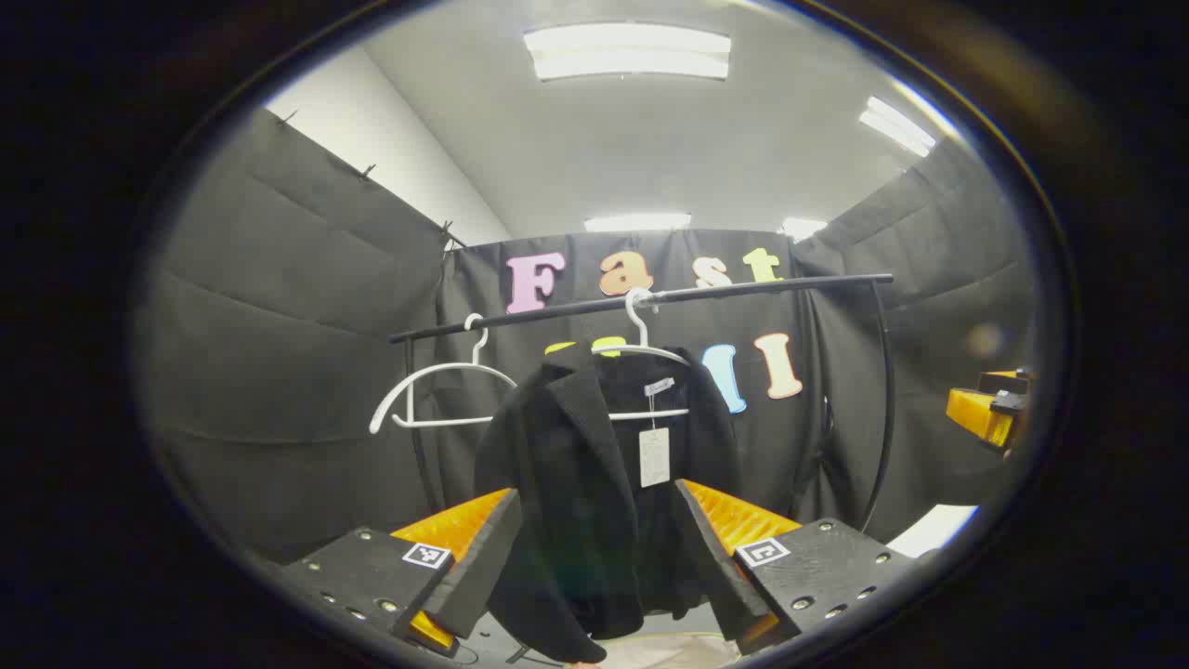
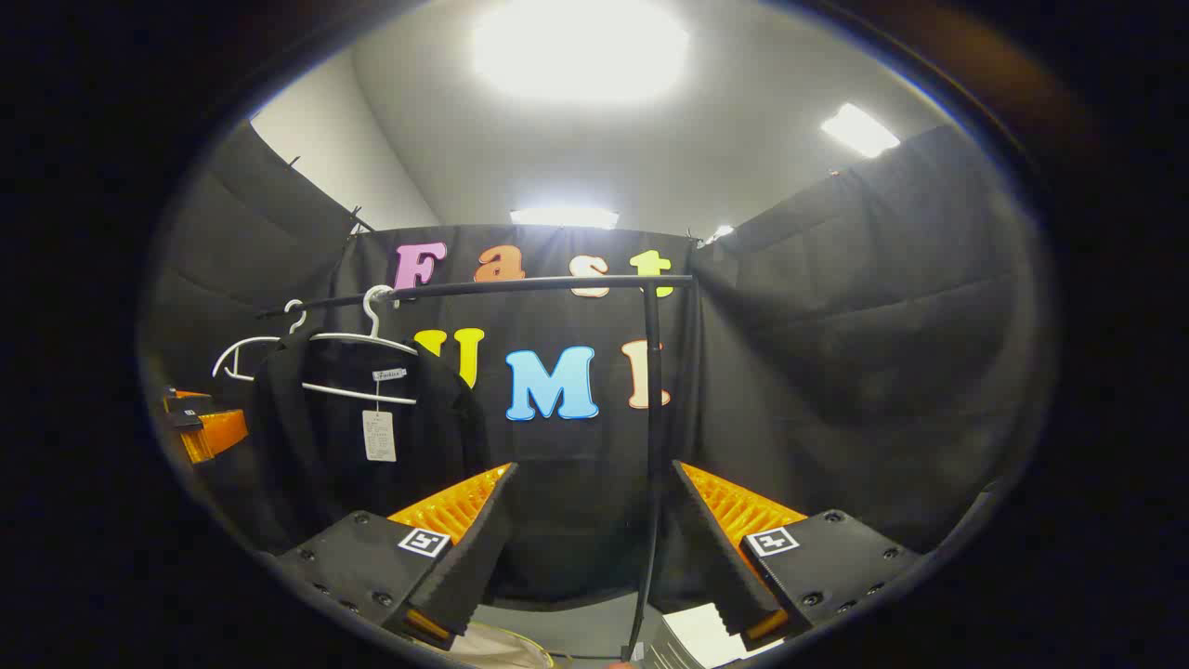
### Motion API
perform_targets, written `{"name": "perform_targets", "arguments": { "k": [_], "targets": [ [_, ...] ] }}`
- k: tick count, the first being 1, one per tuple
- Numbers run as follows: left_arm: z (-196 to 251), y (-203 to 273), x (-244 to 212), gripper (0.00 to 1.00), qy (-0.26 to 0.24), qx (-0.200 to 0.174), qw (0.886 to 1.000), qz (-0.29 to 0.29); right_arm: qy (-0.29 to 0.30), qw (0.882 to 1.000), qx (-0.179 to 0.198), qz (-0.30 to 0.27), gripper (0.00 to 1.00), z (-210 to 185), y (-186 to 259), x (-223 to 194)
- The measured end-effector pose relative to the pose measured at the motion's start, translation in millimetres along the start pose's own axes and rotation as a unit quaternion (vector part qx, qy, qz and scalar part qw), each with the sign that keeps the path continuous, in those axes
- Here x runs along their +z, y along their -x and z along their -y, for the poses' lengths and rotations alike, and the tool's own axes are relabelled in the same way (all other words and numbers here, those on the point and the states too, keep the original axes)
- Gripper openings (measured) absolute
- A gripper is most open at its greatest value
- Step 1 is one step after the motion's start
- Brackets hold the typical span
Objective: Grasp the clothes on the hanger with both hands and then place them into the laundry hamper below.
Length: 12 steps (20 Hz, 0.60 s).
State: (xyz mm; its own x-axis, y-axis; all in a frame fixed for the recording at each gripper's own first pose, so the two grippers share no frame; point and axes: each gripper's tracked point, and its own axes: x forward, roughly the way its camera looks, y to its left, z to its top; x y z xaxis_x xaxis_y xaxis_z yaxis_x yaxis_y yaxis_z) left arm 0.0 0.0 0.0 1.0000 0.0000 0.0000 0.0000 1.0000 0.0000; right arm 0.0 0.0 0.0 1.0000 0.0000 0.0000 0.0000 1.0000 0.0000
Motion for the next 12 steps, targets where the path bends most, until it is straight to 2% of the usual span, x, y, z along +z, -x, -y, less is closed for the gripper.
{"name": "perform_targets", "arguments": {
  "k": [5,6,12],
  "targets": [
    [-7.8,-4.7,3.8,0.94,0.0,0.008,1.0,0.005,0.004,1.0,0.007,0.004,0.99,-7.0,-3.4,3.2],
    [-8.6,-5.0,3.5,0.94,0.0,0.009,1.0,0.004,0.006,1.0,0.008,0.003,0.96,-8.9,-4.3,2.3],
    [-13.0,-7.0,-1.4,0.94,0.002,0.016,1.0,-0.002,0.008,1.0,0.011,-0.003,0.99,-13.7,-7.9,-3.0]
  ]
}}
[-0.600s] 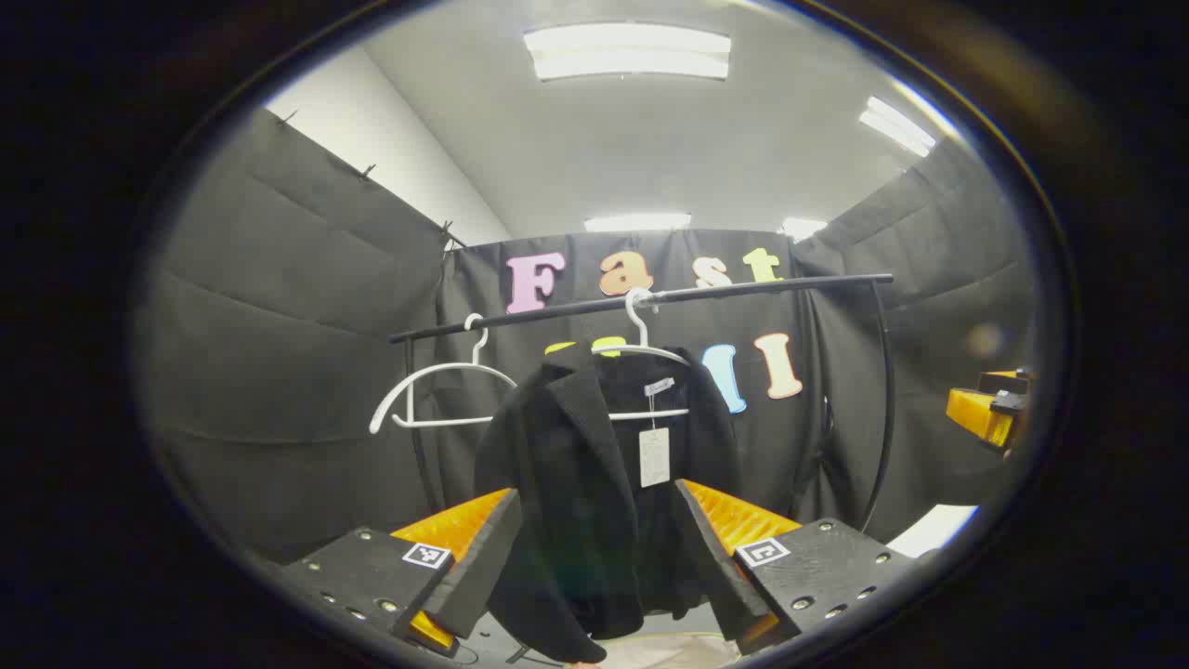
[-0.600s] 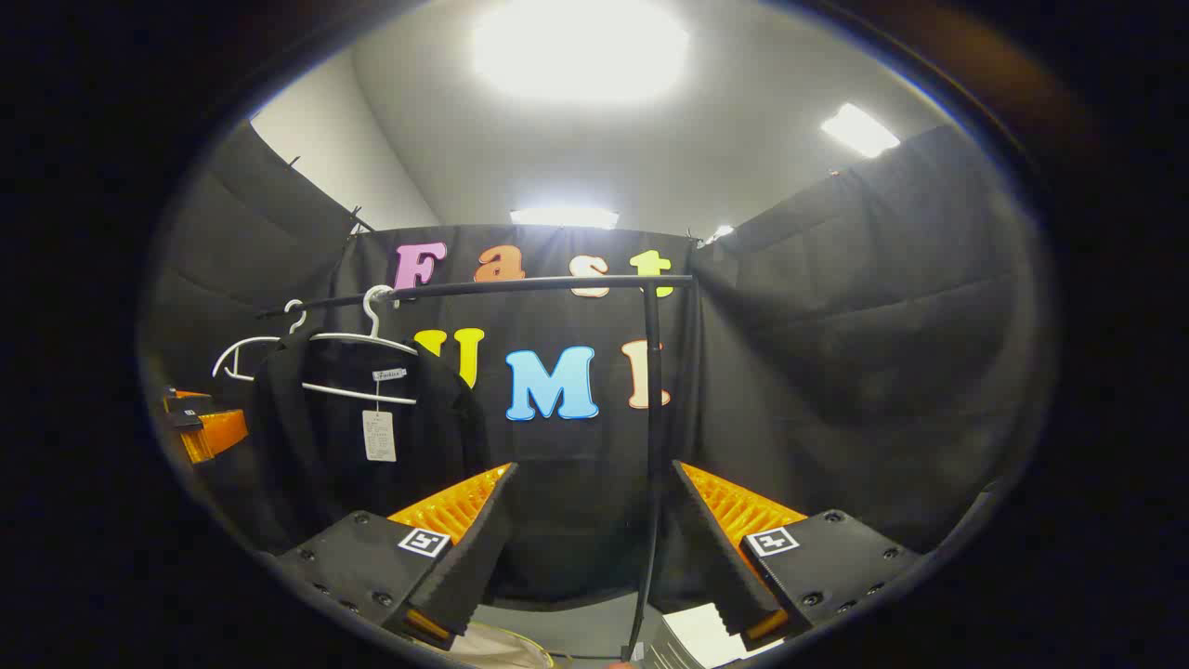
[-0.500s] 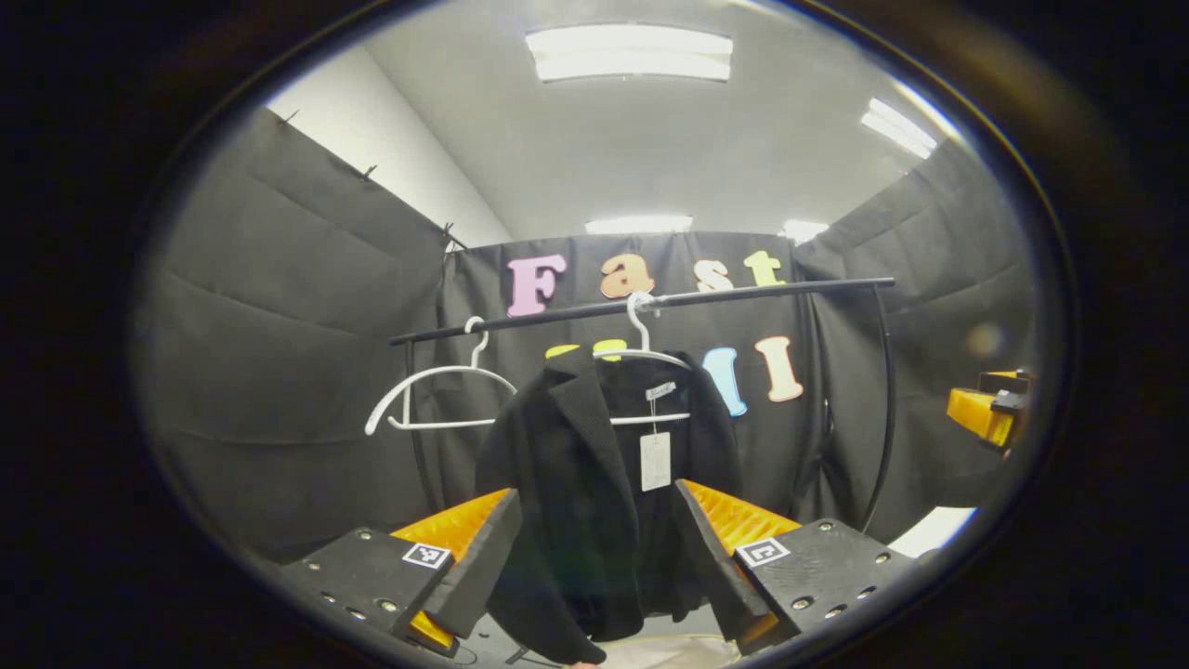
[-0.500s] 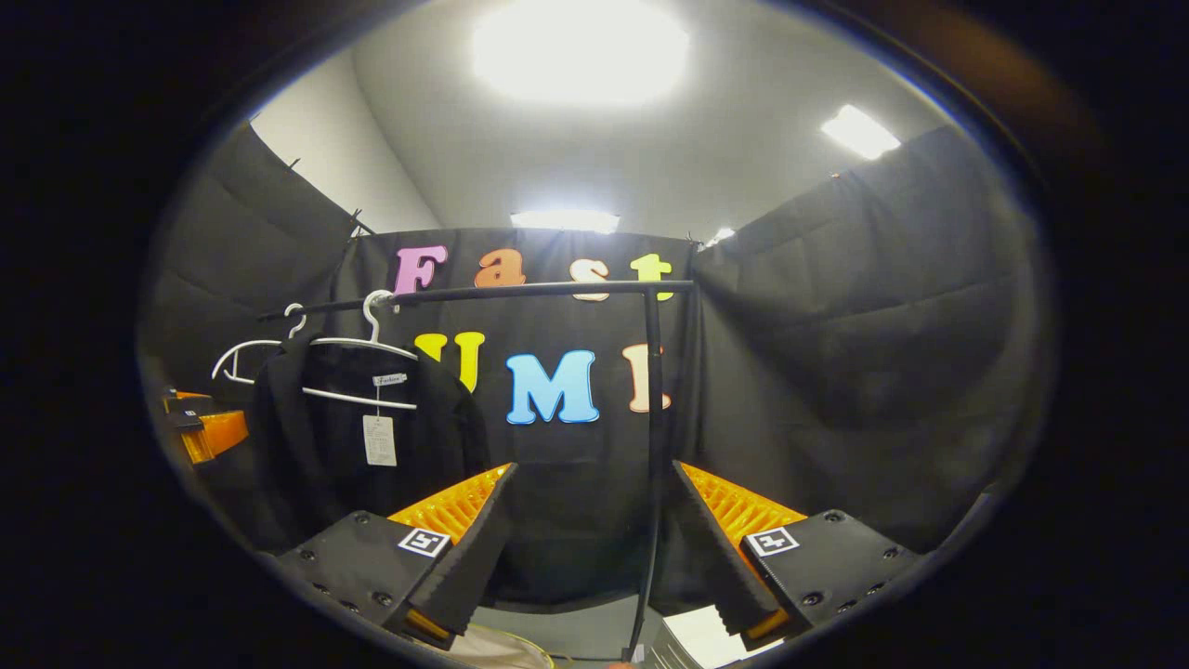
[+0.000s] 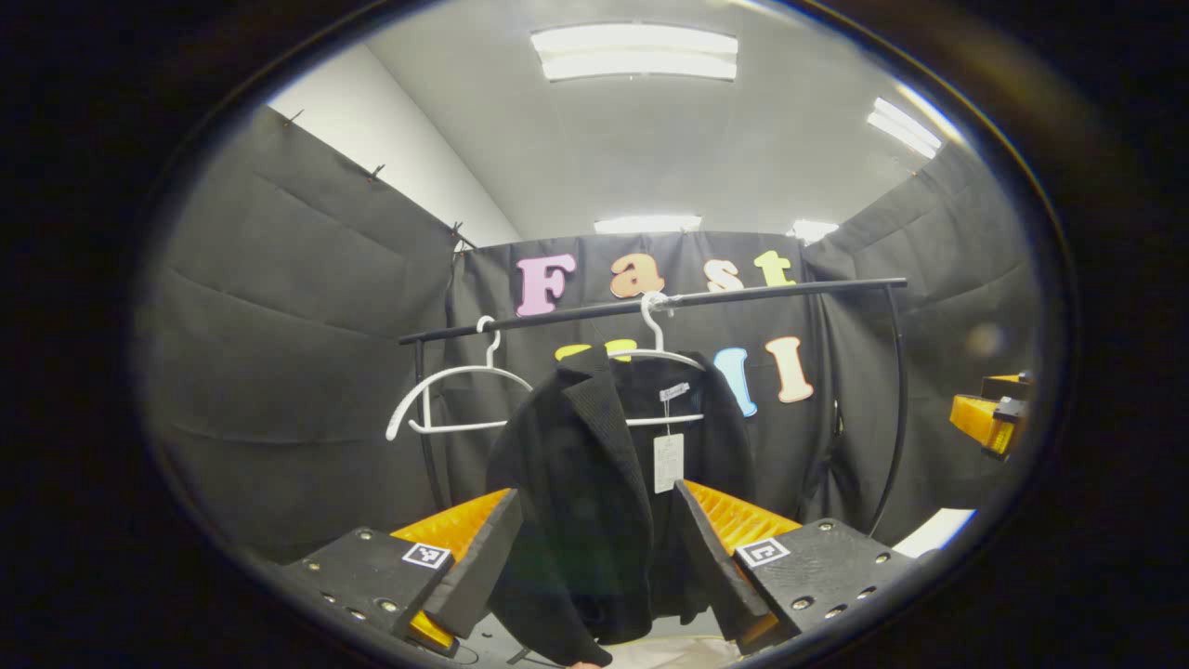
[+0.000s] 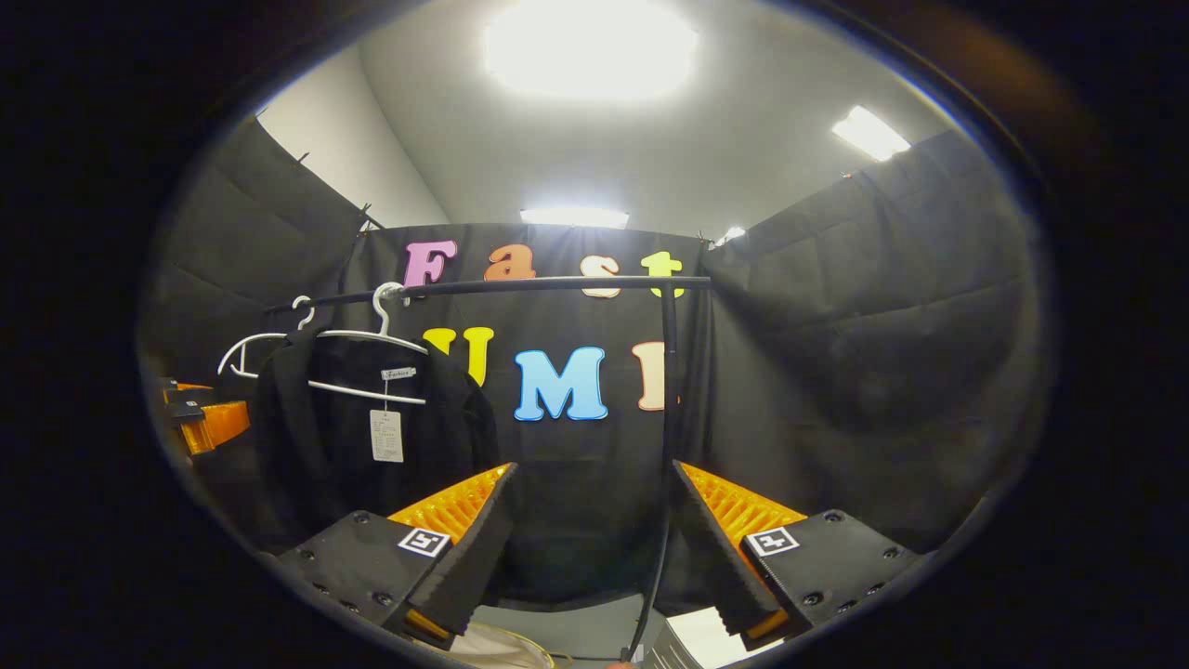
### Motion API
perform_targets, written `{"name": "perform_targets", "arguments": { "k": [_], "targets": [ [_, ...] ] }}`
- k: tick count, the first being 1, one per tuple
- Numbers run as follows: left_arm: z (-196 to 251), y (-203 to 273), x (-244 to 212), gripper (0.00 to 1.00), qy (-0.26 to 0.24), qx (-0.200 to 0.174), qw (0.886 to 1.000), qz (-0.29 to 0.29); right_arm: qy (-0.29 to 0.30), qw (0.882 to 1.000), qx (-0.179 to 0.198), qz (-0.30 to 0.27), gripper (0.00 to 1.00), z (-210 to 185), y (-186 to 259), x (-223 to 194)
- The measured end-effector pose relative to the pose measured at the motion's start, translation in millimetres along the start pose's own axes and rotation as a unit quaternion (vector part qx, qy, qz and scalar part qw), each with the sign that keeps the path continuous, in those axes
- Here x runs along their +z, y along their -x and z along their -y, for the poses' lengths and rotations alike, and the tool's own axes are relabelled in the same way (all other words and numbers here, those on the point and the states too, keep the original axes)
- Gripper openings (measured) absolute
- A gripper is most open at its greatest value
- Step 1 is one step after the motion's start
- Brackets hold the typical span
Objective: Grasp the clothes on the hanger with both hands and then place them into the laundry hamper below.
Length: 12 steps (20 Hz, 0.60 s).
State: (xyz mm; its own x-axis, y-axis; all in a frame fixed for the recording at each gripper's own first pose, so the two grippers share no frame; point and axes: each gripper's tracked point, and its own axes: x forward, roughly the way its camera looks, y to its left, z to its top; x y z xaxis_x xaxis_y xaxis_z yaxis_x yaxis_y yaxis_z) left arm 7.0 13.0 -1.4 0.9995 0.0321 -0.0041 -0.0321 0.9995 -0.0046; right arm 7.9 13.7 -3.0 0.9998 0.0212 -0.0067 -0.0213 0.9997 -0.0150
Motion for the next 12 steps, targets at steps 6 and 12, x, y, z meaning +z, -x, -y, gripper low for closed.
{"name": "perform_targets", "arguments": {
  "k": [6,12],
  "targets": [
    [8.3,-2.1,7.6,0.94,-0.014,-0.004,1.0,0.01,-0.015,1.0,0.002,-0.006,1.0,-2.7,-6.2,-2.6],
    [2.4,1.3,8.9,0.94,-0.011,-0.002,1.0,0.012,-0.008,1.0,0.012,-0.004,0.99,-16.7,-9.3,-0.3]
  ]
}}
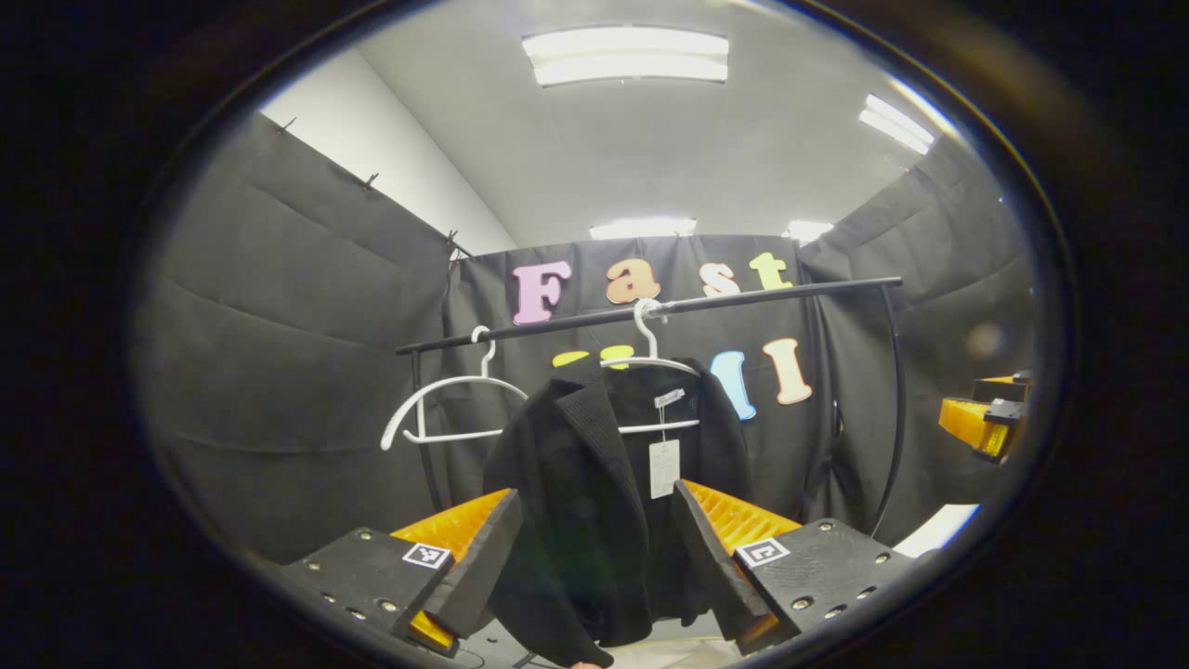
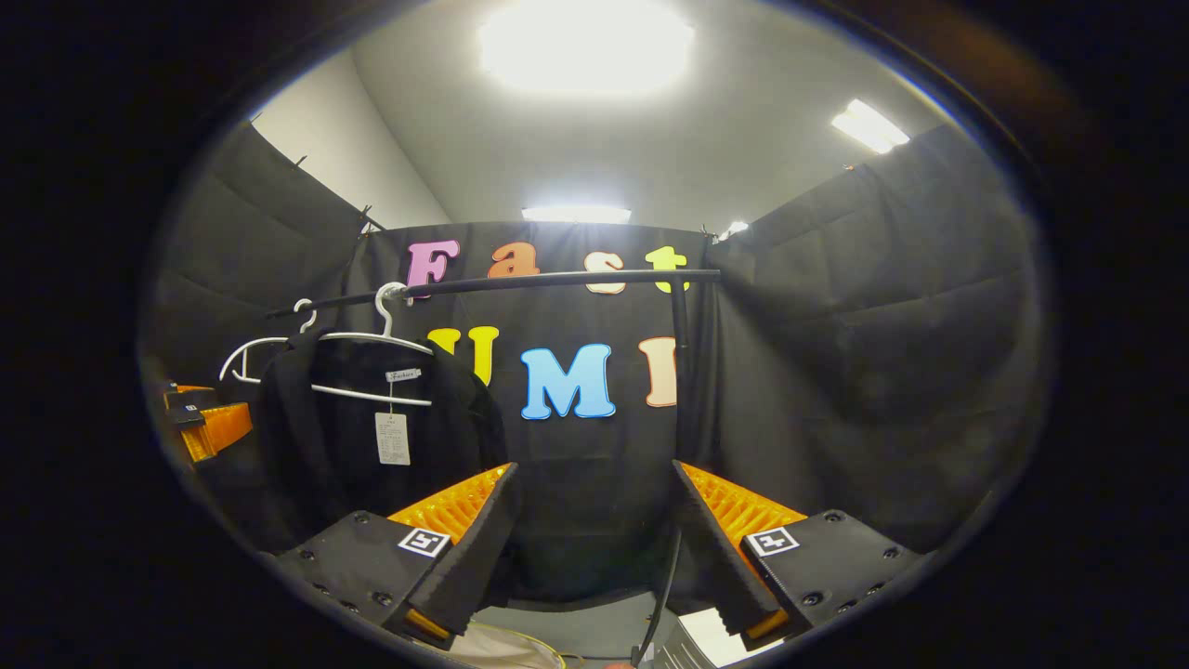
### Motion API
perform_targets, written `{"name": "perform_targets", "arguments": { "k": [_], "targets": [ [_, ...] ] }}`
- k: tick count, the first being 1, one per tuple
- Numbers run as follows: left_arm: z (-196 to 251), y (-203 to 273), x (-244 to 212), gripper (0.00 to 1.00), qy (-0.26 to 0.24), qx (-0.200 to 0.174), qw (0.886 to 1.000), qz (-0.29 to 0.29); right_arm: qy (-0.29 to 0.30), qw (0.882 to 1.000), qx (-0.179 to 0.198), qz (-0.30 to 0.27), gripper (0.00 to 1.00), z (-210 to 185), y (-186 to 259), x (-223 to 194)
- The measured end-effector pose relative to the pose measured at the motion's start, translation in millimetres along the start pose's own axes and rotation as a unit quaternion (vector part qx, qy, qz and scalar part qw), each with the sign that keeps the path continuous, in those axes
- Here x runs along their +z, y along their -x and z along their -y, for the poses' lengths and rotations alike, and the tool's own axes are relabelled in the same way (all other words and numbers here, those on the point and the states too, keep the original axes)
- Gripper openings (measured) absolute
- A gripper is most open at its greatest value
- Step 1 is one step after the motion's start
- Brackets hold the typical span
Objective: Grasp the clothes on the hanger with both hands and then place them into the laundry hamper below.
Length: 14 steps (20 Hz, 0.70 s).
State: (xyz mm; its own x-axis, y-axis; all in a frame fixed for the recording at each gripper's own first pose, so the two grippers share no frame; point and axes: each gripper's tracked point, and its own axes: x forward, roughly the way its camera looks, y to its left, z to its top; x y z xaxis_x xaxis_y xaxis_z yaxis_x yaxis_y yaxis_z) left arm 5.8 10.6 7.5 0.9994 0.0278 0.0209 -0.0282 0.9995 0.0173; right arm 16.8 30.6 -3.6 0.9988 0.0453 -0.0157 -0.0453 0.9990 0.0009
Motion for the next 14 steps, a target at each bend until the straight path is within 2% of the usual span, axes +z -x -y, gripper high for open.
{"name": "perform_targets", "arguments": {
  "k": [6,7,10,14],
  "targets": [
    [-11.2,-13.7,-2.7,0.94,0.006,0.0,1.0,-0.001,-0.004,1.0,0.023,-0.003,1.0,-34.5,-19.3,1.2],
    [-12.3,-16.9,-2.6,0.94,0.008,-0.002,1.0,0.001,-0.004,1.0,0.027,0.0,0.97,-40.4,-19.6,3.7],
    [-15.6,-25.4,-1.8,0.94,0.015,-0.008,1.0,0.004,0.0,0.999,0.039,0.007,1.0,-59.1,-35.2,7.5],
    [-19.1,-40.0,-1.6,0.95,0.015,0.008,1.0,0.001,-0.006,0.996,0.084,0.009,1.0,-95.9,-65.6,9.5]
  ]
}}
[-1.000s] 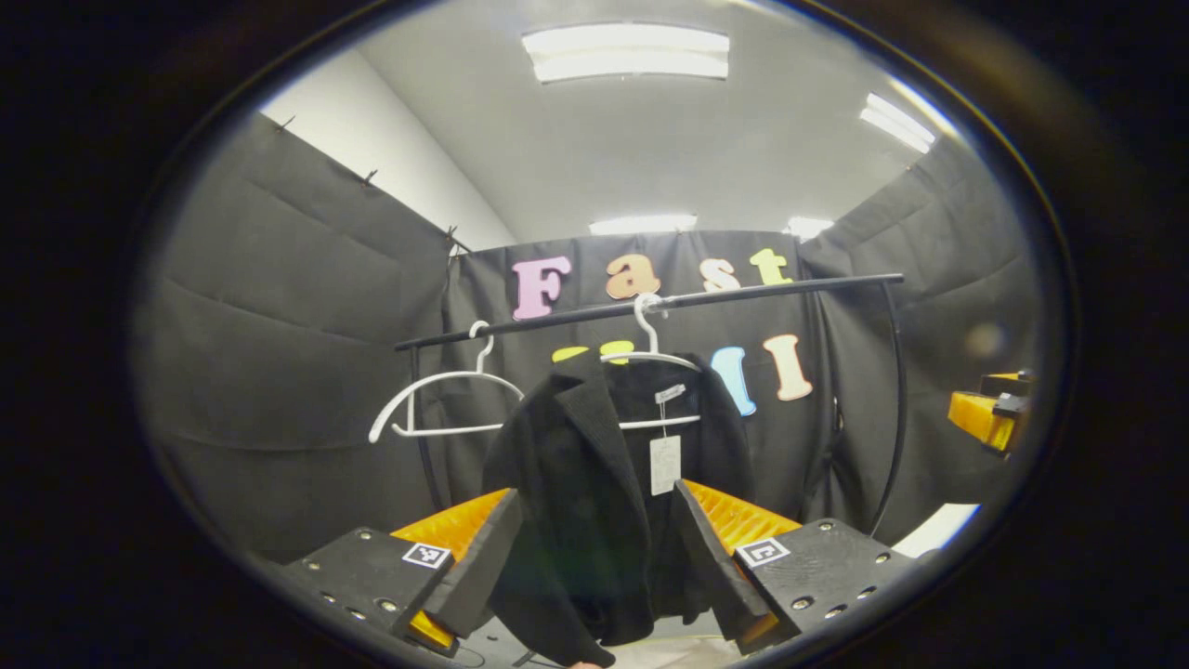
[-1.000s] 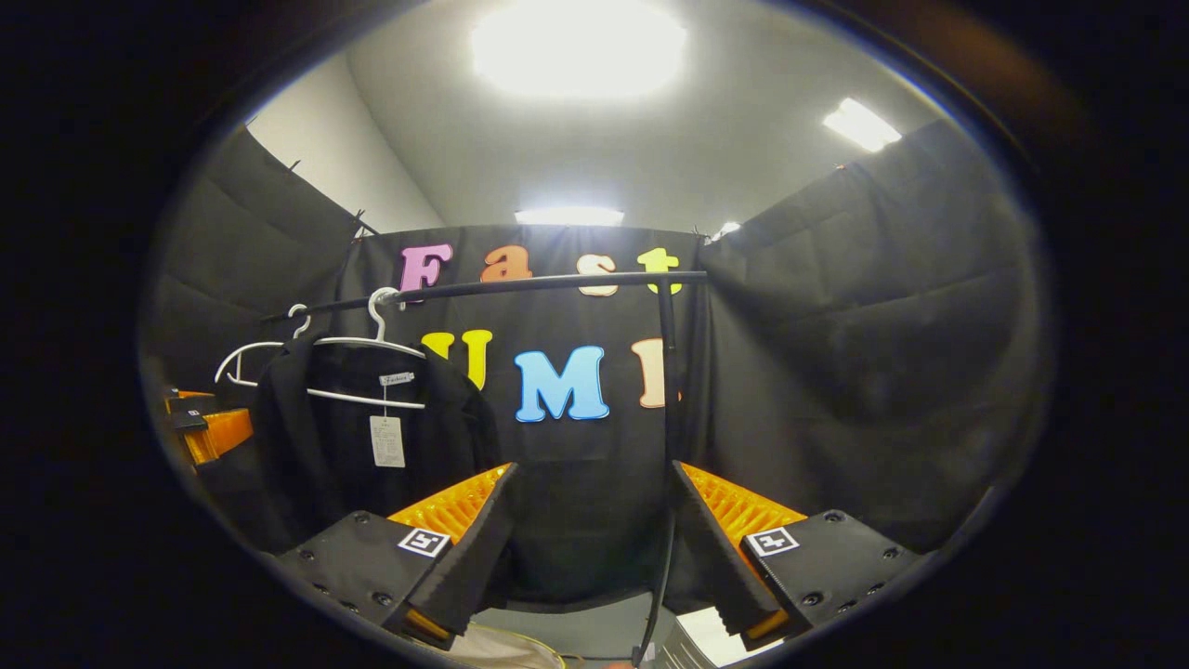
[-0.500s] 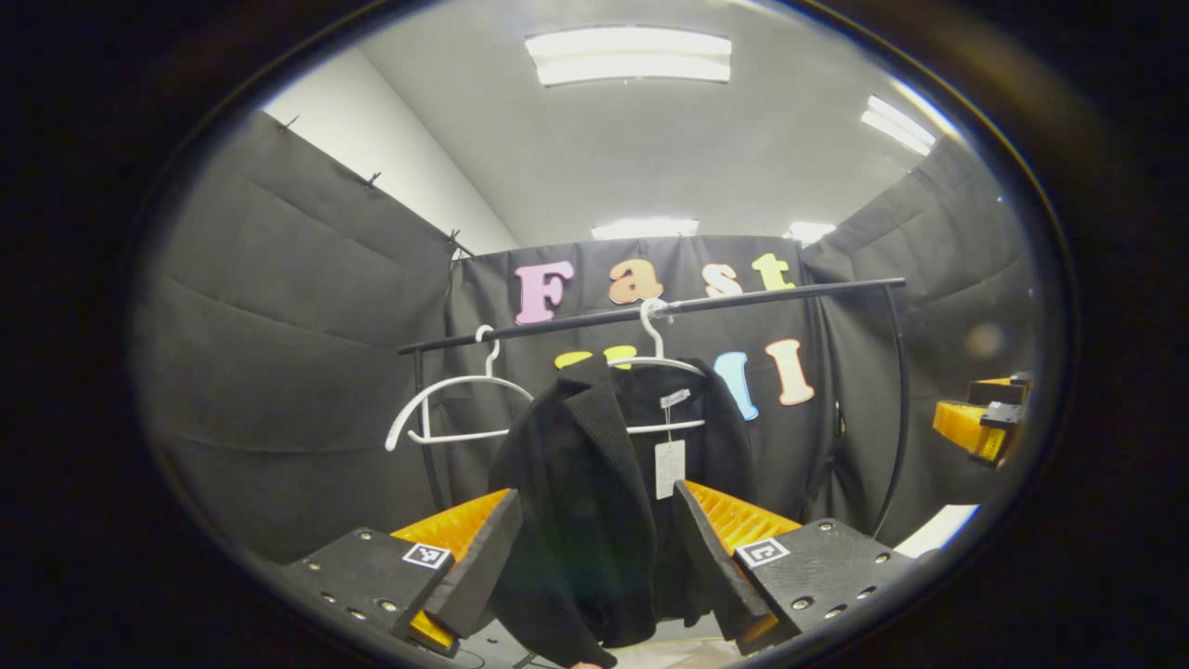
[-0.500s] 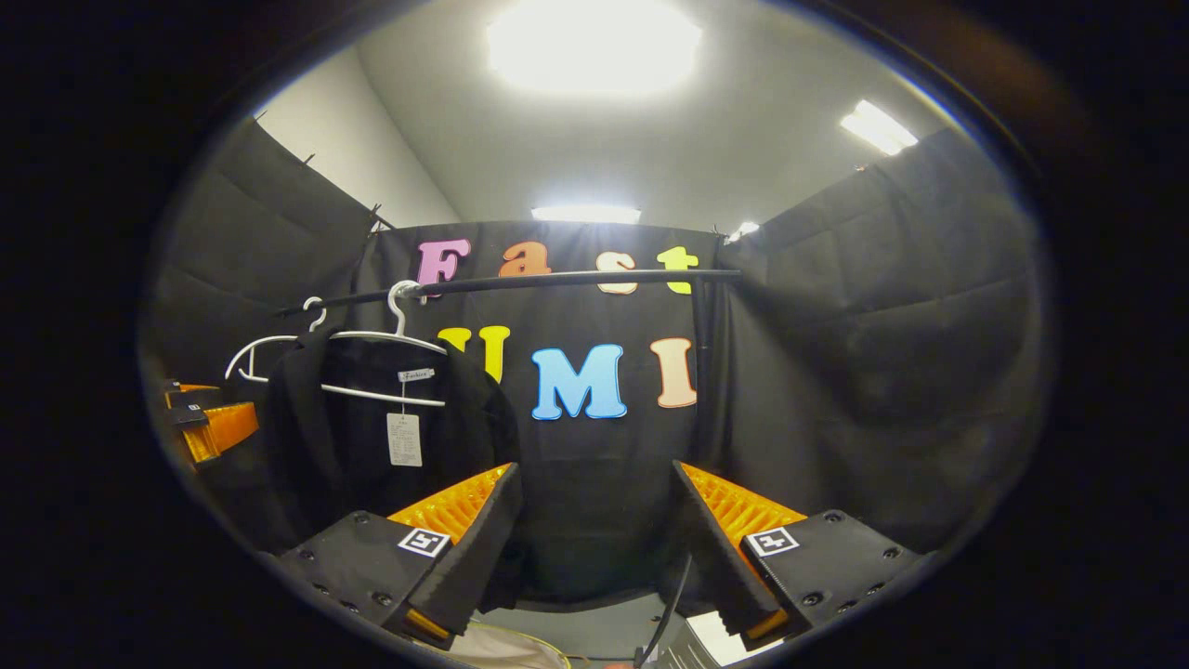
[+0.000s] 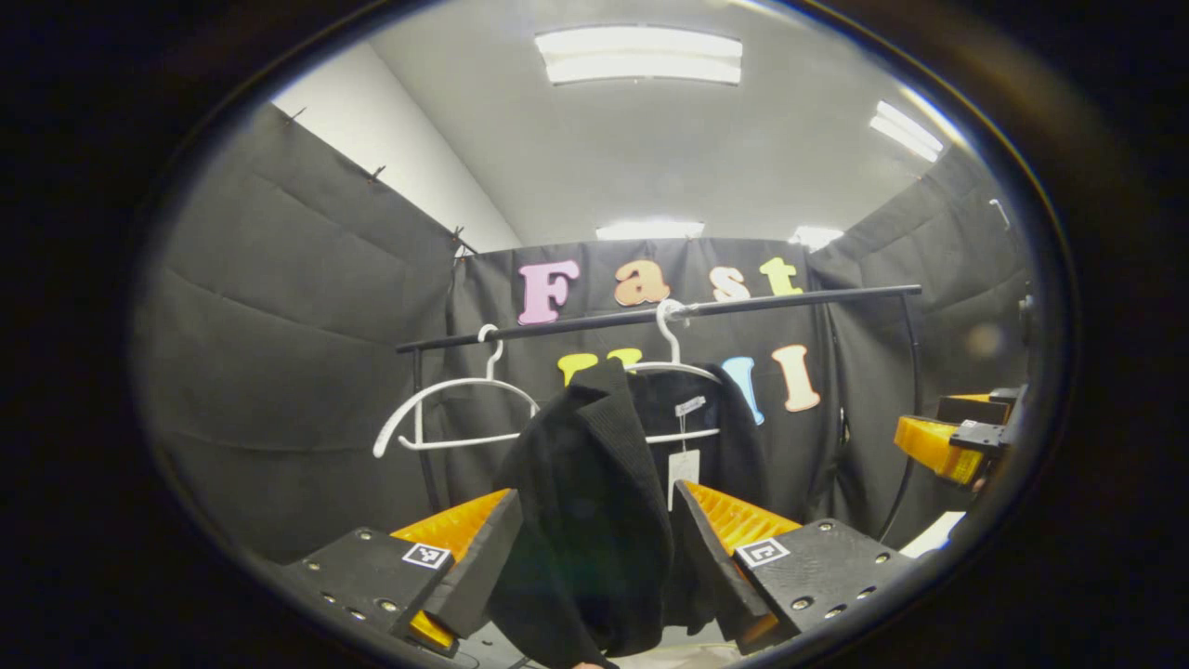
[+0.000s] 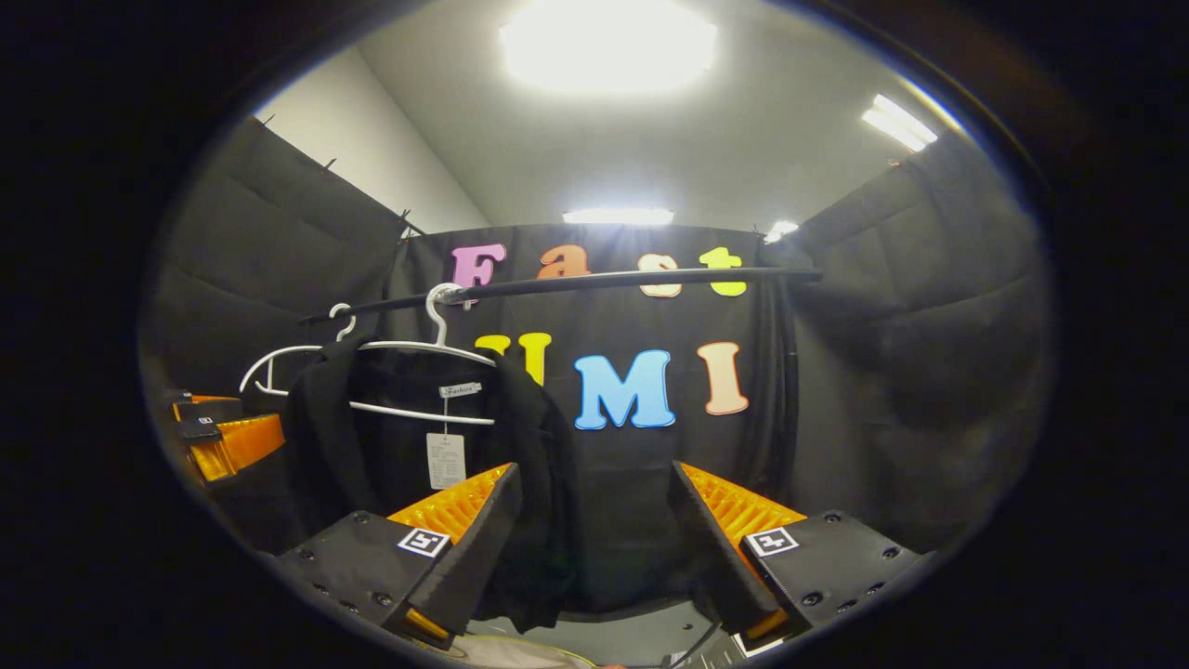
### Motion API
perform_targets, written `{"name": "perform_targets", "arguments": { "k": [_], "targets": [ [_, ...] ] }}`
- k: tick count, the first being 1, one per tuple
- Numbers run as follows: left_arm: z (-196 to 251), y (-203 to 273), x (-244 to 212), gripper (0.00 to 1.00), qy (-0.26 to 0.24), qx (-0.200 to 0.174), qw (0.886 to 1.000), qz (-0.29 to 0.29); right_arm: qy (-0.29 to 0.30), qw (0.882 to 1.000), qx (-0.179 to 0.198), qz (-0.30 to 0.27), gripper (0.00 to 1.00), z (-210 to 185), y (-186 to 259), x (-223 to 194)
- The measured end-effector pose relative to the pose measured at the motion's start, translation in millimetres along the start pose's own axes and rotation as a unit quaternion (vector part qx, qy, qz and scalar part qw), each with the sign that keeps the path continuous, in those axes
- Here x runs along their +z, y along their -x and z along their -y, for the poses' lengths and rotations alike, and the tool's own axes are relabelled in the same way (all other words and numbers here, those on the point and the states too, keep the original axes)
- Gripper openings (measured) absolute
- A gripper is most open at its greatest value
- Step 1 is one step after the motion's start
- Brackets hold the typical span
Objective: Grasp the clothes on the hanger with both hands and then place them into the laundry hamper below.
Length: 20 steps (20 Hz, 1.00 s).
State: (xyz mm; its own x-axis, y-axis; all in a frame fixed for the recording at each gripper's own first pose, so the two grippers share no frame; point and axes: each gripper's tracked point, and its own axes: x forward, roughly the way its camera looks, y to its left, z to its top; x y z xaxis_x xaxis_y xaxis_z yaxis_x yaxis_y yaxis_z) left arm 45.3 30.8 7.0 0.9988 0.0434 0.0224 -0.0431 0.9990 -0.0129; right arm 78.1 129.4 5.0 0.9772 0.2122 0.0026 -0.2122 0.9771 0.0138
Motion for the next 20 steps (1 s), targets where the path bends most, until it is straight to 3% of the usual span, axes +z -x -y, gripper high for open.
{"name": "perform_targets", "arguments": {
  "k": [11,16,20],
  "targets": [
    [8.4,-64.6,-10.5,0.94,-0.012,0.065,0.998,-0.005,-0.022,0.991,0.135,0.0,1.0,-61.6,-107.7,-14.7],
    [7.2,-86.0,-25.2,0.94,-0.018,0.083,0.996,-0.018,-0.037,0.985,0.168,-0.007,1.0,-84.1,-142.1,-25.4],
    [8.6,-103.4,-39.8,0.94,-0.018,0.093,0.995,-0.033,-0.038,0.985,0.168,-0.013,0.99,-90.3,-172.2,-36.8]
  ]
}}
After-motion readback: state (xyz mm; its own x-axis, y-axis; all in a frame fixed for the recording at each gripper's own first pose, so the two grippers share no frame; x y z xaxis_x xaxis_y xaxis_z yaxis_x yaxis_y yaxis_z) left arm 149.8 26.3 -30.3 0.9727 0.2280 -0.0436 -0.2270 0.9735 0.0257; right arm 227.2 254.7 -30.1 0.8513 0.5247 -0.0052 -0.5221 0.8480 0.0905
